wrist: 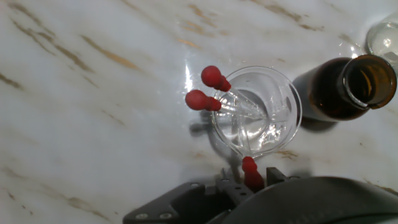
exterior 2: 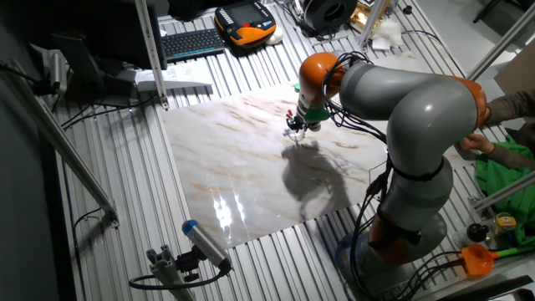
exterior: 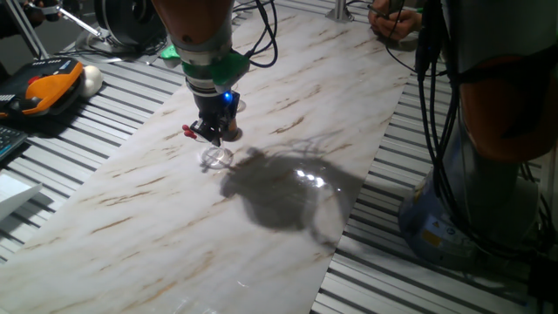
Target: Transfer liquid using a dropper
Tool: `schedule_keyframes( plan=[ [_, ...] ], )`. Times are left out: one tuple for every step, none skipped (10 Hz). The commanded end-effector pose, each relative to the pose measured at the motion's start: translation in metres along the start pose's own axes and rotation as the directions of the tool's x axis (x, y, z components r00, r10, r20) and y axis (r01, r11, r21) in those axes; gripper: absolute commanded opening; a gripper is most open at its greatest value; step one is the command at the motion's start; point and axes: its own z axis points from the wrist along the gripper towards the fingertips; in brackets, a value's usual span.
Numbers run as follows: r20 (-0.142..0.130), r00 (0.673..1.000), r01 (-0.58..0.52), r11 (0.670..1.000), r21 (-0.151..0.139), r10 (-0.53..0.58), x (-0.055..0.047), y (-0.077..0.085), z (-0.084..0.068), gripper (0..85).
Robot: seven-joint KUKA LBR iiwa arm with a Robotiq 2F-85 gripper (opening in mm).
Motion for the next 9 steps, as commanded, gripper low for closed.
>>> schedule_keyframes(
  plan=[
    [0.003, 1.000, 0.003, 1.000, -0.002, -0.003, -0.0003, -0.0001, -0.0002, 34.0],
    [0.004, 1.000, 0.006, 1.000, -0.005, -0.006, -0.0003, -0.0001, -0.0004, 34.0],
    [0.003, 1.000, 0.008, 1.000, -0.010, -0.008, -0.0004, 0.0000, -0.0006, 17.0],
    [0.003, 1.000, 0.010, 1.000, -0.013, -0.010, -0.0004, 0.0001, -0.0006, 17.0],
    [0.003, 1.000, 0.013, 1.000, -0.014, -0.013, -0.0005, 0.0000, -0.0007, 17.0],
    [0.003, 1.000, 0.016, 1.000, -0.016, -0.016, -0.0007, 0.0000, -0.0008, 17.0],
    [0.003, 1.000, 0.016, 1.000, -0.016, -0.016, -0.0008, 0.0001, -0.0009, 17.0],
    [0.003, 1.000, 0.019, 1.000, -0.016, -0.019, -0.0010, 0.0001, -0.0012, 17.0],
    [0.003, 1.000, 0.025, 1.000, -0.016, -0.025, -0.0018, 0.0003, -0.0021, 17.0]
  ],
)
